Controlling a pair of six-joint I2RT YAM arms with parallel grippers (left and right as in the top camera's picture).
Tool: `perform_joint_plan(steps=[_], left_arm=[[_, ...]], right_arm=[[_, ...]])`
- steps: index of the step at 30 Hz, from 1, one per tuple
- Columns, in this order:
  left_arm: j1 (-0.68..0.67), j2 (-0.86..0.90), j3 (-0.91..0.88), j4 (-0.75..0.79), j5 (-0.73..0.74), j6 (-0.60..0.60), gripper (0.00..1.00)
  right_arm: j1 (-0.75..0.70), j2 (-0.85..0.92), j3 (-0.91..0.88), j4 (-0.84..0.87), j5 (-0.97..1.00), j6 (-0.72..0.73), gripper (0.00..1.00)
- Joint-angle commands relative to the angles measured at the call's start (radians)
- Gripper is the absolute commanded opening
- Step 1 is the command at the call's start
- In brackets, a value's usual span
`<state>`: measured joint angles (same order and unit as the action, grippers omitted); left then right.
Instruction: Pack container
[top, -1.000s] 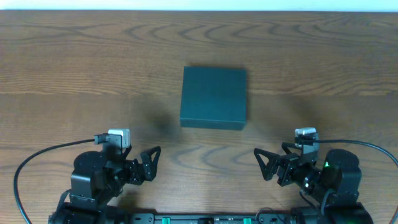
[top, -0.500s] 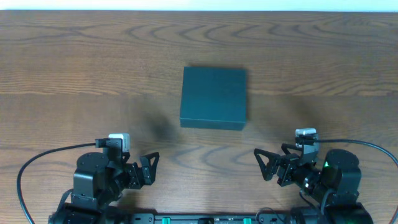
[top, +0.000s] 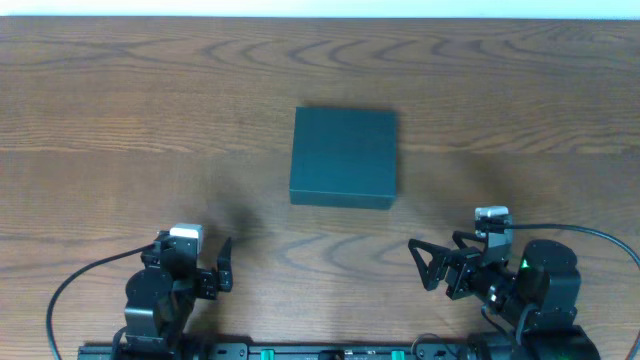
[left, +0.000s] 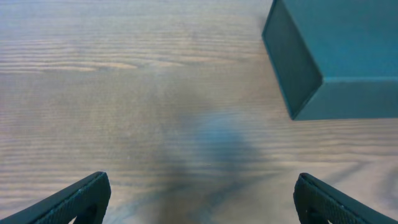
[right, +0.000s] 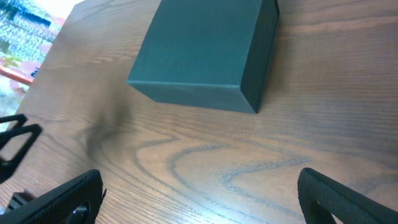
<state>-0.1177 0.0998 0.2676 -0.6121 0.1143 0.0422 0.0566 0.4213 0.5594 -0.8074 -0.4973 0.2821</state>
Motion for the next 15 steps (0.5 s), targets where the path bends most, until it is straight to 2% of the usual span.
perform_joint_plan(steps=[1,4,15], left_arm=[[0.008,-0.048,-0.066,0.058,-0.014,0.033,0.95],[0.008,-0.078,-0.131,0.116,-0.005,0.032,0.96],[0.007,-0.095,-0.130,0.122,-0.006,0.033,0.96]], right_arm=[[0.006,-0.004,-0.002,0.000,-0.004,0.013,0.99],[0.006,-0.004,-0.002,0.000,-0.004,0.013,0.99],[0.006,-0.004,-0.002,0.000,-0.004,0.013,0.99]])
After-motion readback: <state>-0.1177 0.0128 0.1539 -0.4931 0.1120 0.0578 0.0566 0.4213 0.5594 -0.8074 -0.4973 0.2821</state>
